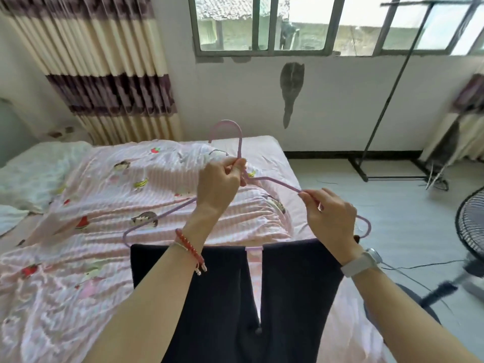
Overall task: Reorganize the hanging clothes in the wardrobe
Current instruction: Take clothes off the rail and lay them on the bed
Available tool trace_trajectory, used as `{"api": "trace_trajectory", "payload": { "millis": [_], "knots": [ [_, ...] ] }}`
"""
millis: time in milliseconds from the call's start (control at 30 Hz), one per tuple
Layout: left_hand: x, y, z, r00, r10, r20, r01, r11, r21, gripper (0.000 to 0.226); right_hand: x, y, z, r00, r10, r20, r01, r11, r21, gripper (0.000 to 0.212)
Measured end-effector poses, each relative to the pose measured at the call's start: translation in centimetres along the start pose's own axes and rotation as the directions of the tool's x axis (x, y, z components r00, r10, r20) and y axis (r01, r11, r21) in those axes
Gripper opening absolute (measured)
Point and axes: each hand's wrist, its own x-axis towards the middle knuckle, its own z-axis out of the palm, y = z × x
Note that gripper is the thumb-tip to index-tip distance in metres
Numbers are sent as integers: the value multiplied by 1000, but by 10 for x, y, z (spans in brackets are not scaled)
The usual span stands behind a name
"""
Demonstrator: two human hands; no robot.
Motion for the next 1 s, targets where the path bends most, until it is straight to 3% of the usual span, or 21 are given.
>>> {"api": "trace_trajectory", "payload": {
  "millis": [167, 300, 400, 500, 667, 800, 900, 1000],
  "knots": [
    [114, -31, 51, 995, 10, -96, 3, 992, 127, 22, 88, 58, 90, 996, 79, 41, -82, 995, 63, 13],
    [162, -106, 107, 995, -95, 1, 90, 939, 332, 31, 110, 119, 182, 965, 140, 221, -161, 984, 80, 14],
    [140, -190, 134, 946, -299, 129, 201, 847, 491, 53, 87, 164, 253, 884, 201, 422, -221, 975, -1, 18],
    [92, -271, 145, 850, -477, 224, 259, 747, 612, 54, 54, 206, 311, 777, 284, 561, -245, 959, -145, 22],
    [23, -356, 153, 670, -685, 286, 291, 597, 748, 68, 38, 259, 369, 714, 421, 560, -323, 907, -270, 24],
    [-18, -387, 180, 563, -742, 364, 256, 575, 777, 79, 15, 276, 398, 650, 460, 605, -295, 886, -357, 31],
    [-29, -395, 200, 559, -742, 371, 263, 582, 769, 86, -18, 273, 393, 616, 416, 669, -254, 909, -331, 52],
    [-33, -395, 216, 620, -699, 356, 256, 609, 751, 86, -60, 251, 365, 655, 287, 699, -218, 957, -189, 51]
  ]
}}
